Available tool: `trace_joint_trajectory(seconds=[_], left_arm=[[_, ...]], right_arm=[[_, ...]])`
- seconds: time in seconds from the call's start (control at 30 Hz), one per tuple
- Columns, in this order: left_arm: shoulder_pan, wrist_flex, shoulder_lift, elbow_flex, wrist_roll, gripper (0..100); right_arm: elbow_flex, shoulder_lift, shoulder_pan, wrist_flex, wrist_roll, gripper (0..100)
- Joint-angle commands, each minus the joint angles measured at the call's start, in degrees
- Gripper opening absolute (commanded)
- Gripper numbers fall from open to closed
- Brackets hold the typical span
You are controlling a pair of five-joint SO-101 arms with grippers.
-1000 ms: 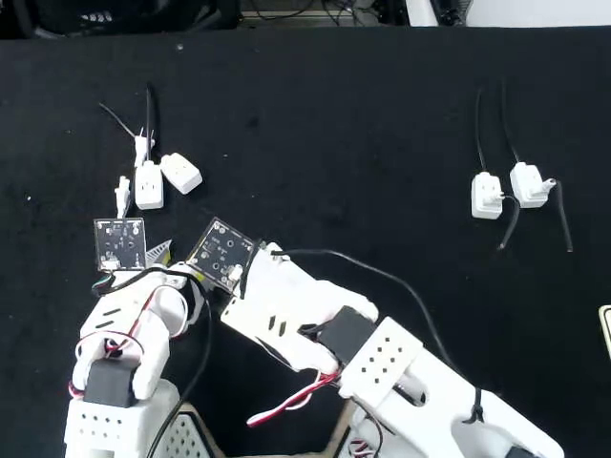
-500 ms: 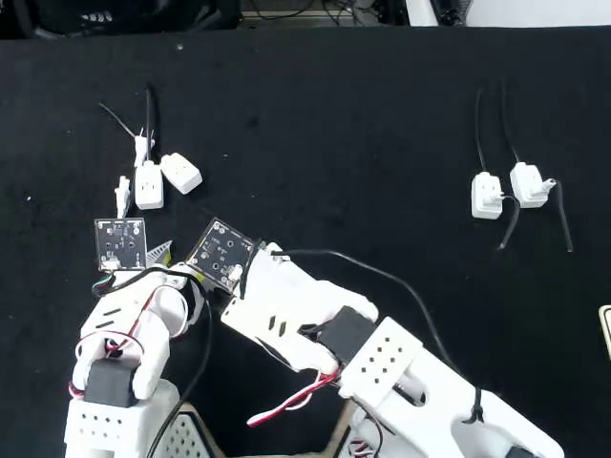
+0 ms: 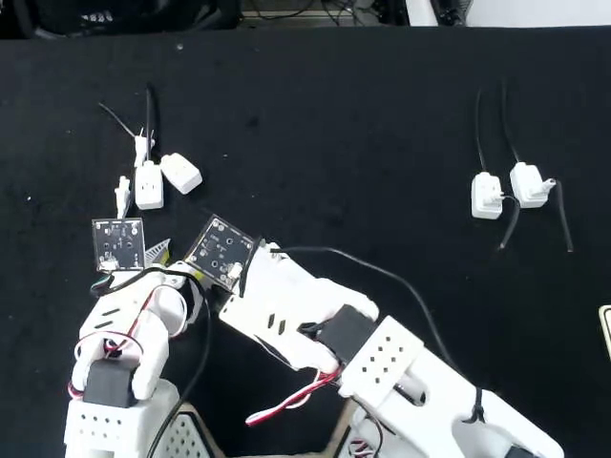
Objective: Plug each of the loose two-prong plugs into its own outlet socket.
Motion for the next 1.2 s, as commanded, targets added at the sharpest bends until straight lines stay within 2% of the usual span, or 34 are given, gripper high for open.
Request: trace_joint_trajectory(seconds=[0.0, 0.3, 0.47, 0.63, 0.9, 1.17], left_arm=[[0.3, -0.2, 0.5, 0.1, -0.6, 20], [-2.0, -0.2, 0.4, -1.1, -0.5, 20], [-2.0, -0.2, 0.4, -0.7, -0.5, 20], [-2.0, -0.1, 0.4, -0.4, -0.5, 20], [-2.3, -1.2, 0.4, 0.8, -0.5, 20], [-2.5, -3.8, 0.4, 2.9, -0.5, 20]], right_arm=[[-5.4, -2.5, 2.5, 2.3, -0.4, 1.0], [-5.6, -2.4, 15.9, 13.3, 2.0, 1.0], [-8.6, -0.6, 19.7, 19.7, 4.8, 1.0], [-17.3, 10.2, 20.8, 26.1, 4.8, 1.0], [-41.6, 31.0, 20.8, 39.7, 4.4, 1.0], [-56.6, 47.3, 20.8, 46.9, 4.4, 1.0]])
